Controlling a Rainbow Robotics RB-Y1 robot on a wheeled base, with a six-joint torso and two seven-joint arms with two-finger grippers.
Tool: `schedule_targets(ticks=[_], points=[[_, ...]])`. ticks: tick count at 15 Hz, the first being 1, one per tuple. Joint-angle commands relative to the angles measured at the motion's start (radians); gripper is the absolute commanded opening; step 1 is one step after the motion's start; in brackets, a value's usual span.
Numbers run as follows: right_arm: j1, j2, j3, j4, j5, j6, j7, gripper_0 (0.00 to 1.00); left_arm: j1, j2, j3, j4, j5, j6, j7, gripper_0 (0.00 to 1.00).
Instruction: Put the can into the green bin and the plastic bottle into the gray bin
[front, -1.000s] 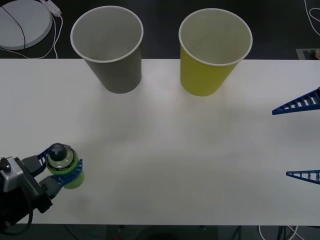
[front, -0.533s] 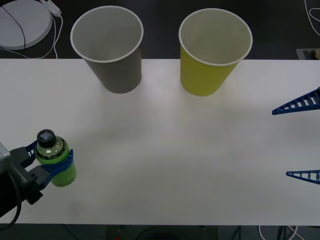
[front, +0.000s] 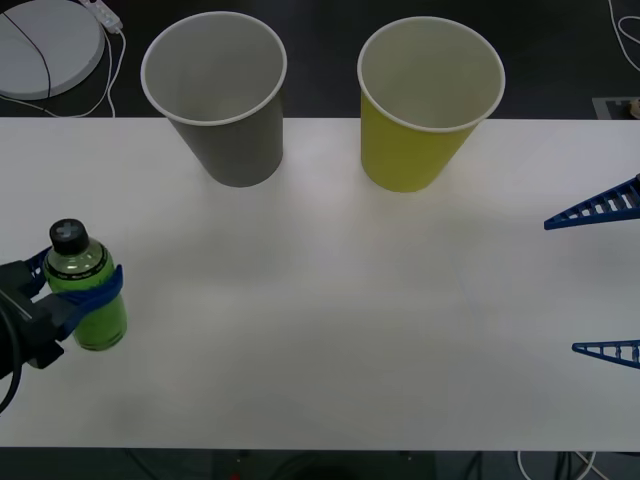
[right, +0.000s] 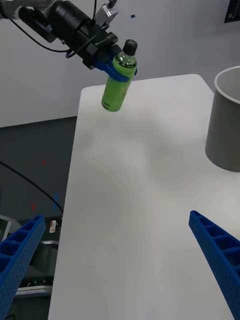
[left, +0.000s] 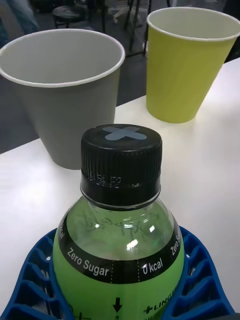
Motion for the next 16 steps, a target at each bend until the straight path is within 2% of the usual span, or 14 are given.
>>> schedule_targets(ticks=[1, 3, 5, 7, 12, 16], points=[[0.0, 0.0, 0.0, 0.0, 0.0, 0.0, 0.0, 1.0, -0.024, 0.019, 0.018, -0.015, -0.086, -0.003, 0.104, 0.0], [0.0, 0.0, 0.0, 0.0, 0.0, 0.0, 0.0, 1.0, -0.046, 0.026, 0.025, -0.023, -0.123, -0.009, 0.164, 0.0], [0.0, 0.0, 0.0, 0.0, 0.0, 0.0, 0.0, 1.0, -0.081, 0.026, 0.081, -0.047, -0.189, -0.113, 0.248, 0.0], [0.0, 0.0, 0.0, 0.0, 0.0, 0.0, 0.0, 1.0, -0.101, 0.026, 0.111, -0.069, -0.215, -0.157, 0.308, 0.0], [0.0, 0.0, 0.0, 0.0, 0.0, 0.0, 0.0, 1.0, -0.182, 0.031, 0.114, -0.075, -0.256, -0.168, 0.437, 0.0], [0.0, 0.0, 0.0, 0.0, 0.0, 0.0, 0.0, 1.0, -0.299, 0.037, 0.124, -0.075, -0.355, -0.292, 0.54, 0.0]])
